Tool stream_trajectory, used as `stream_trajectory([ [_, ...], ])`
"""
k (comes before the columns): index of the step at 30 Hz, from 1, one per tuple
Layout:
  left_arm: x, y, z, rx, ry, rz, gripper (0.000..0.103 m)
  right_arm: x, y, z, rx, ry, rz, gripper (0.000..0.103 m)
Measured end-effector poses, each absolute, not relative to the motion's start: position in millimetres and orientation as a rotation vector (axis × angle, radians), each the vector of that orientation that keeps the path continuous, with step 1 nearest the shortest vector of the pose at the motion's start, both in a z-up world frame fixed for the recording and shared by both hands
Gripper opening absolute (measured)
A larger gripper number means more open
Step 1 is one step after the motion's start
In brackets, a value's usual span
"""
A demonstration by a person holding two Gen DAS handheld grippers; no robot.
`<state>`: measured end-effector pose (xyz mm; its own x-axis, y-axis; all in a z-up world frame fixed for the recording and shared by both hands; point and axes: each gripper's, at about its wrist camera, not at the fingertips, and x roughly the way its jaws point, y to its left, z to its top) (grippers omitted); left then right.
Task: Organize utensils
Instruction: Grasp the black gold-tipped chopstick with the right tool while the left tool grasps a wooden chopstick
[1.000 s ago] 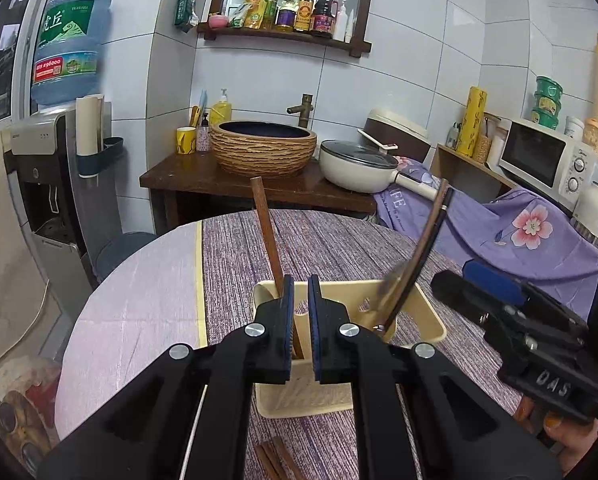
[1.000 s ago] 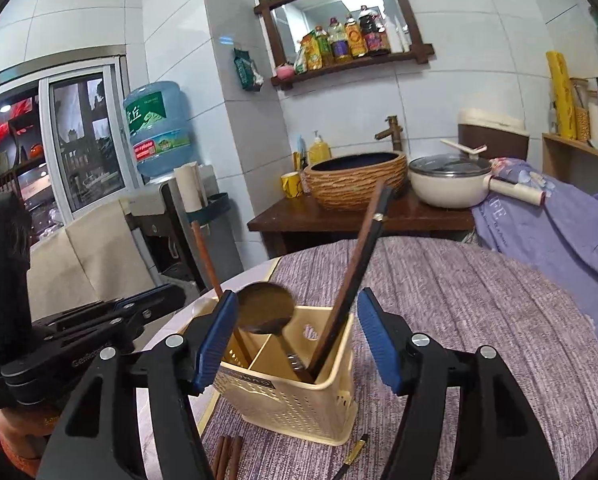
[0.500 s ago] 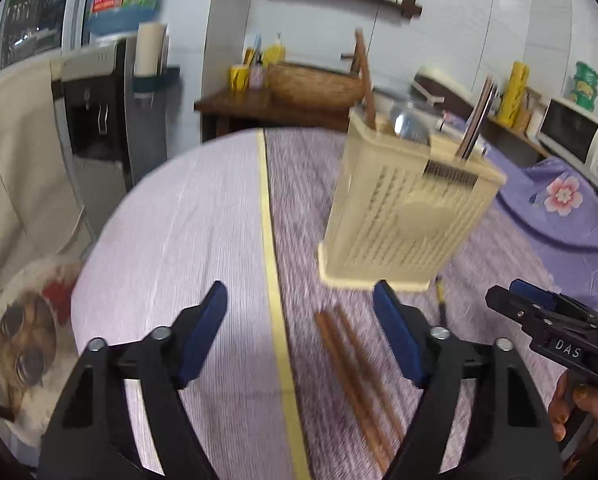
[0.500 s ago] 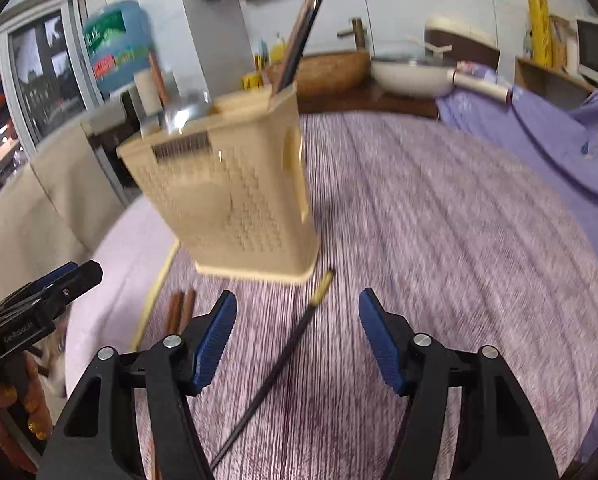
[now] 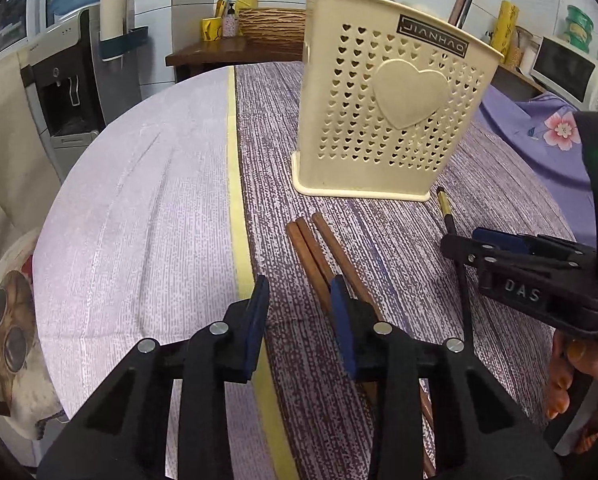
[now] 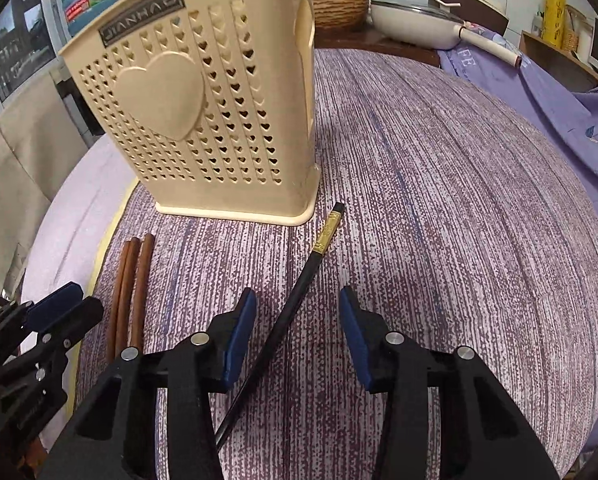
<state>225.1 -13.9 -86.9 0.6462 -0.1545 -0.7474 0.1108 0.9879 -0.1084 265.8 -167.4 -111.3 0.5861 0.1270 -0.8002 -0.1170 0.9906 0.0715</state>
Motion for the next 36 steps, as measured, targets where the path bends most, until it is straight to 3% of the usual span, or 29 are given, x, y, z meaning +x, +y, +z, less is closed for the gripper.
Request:
stream_trajectory([
  [22, 234.8, -23.0, -96.2, 0.005, 0.902, -0.124, 0.026, 274.3, -156.6, -111.6, -0.044, 0.926, 0.112, 0.038],
  [27, 250.8, -23.0, -95.6, 0.008, 0.923, -0.113, 0.025, 287.5, -155.7, -110.4, -0.03, 0.934, 0.08, 0.029],
  [29, 253.9, -22.1, -95.6, 0.019, 0.923, -0.105, 0.018, 292.4, -155.8, -110.3, -0.018, 0.931, 0.067, 0.024],
  [33, 257.2, -17.6, -95.6, 0.006, 0.927, -0.108, 0.014, 300.7, -157.2, -110.4, 0.015, 0.924, 0.05, 0.011],
  [36, 257.9, -17.1, -96.1, 0.011, 0.925, -0.109, 0.013, 302.8, -160.5, -110.4, 0.033, 0.923, 0.054, 0.011],
])
